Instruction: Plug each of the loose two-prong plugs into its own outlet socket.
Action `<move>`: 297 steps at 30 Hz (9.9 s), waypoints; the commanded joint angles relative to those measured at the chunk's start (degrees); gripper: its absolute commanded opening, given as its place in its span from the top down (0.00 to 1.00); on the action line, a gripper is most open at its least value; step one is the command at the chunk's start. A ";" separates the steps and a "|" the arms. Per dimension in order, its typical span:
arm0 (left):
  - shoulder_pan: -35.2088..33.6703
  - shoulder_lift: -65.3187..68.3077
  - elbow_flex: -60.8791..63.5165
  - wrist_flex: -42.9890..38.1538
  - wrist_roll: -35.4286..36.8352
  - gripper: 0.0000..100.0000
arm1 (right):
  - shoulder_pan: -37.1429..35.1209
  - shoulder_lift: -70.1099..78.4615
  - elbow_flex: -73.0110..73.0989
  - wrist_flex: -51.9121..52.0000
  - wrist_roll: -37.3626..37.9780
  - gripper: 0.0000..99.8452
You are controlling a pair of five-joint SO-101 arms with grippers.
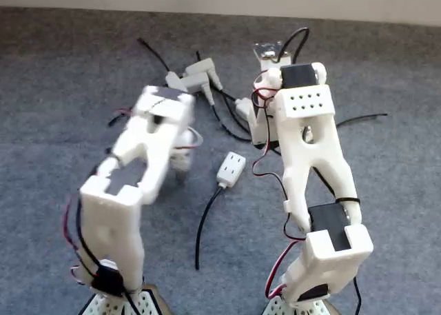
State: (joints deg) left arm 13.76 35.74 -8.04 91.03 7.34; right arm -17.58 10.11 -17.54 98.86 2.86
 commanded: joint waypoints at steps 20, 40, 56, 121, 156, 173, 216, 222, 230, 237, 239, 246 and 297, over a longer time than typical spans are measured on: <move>23.25 10.95 -14.46 9.05 17.93 0.81 | 15.43 -3.74 -12.18 2.33 4.84 0.99; 28.62 10.86 -27.74 9.49 23.12 0.81 | 25.54 -3.65 -17.89 2.33 9.23 0.99; 14.11 -19.12 -19.21 9.41 13.98 0.81 | 28.18 -3.74 -17.98 2.24 11.34 0.99; 28.62 -0.84 -31.16 1.05 4.40 0.81 | 40.04 -3.30 -17.36 1.98 20.40 0.99; 18.51 4.00 -29.23 6.51 1.14 0.76 | 40.22 -3.30 -17.27 1.98 21.01 0.99; 12.53 8.66 -29.23 2.02 1.14 0.77 | 40.22 -3.21 -17.19 2.07 21.01 0.99; 28.53 22.73 -49.98 5.45 35.78 0.77 | 41.36 -3.30 -17.19 2.24 21.80 0.99; 29.05 22.29 -56.31 9.85 34.90 0.77 | 41.36 -3.47 -17.19 2.24 23.21 0.99; 27.03 17.19 -64.66 9.93 16.00 0.77 | 41.10 -3.65 -17.80 2.24 23.38 0.99; 13.93 4.44 -60.88 9.93 12.66 0.77 | 38.73 -3.82 -17.98 2.24 25.76 0.99; 9.36 1.45 -58.77 9.93 12.66 0.77 | 36.88 -3.82 -17.89 2.24 26.11 0.99; -10.24 -4.97 -42.59 9.93 12.57 0.77 | 29.85 -3.82 -17.36 2.33 31.03 0.99; -48.31 -5.05 8.31 -1.14 -15.47 0.77 | 6.64 7.96 -4.09 2.42 22.95 0.99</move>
State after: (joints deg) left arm -31.78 31.60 0.13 90.68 -7.78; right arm -12.31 18.81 -20.62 98.86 26.42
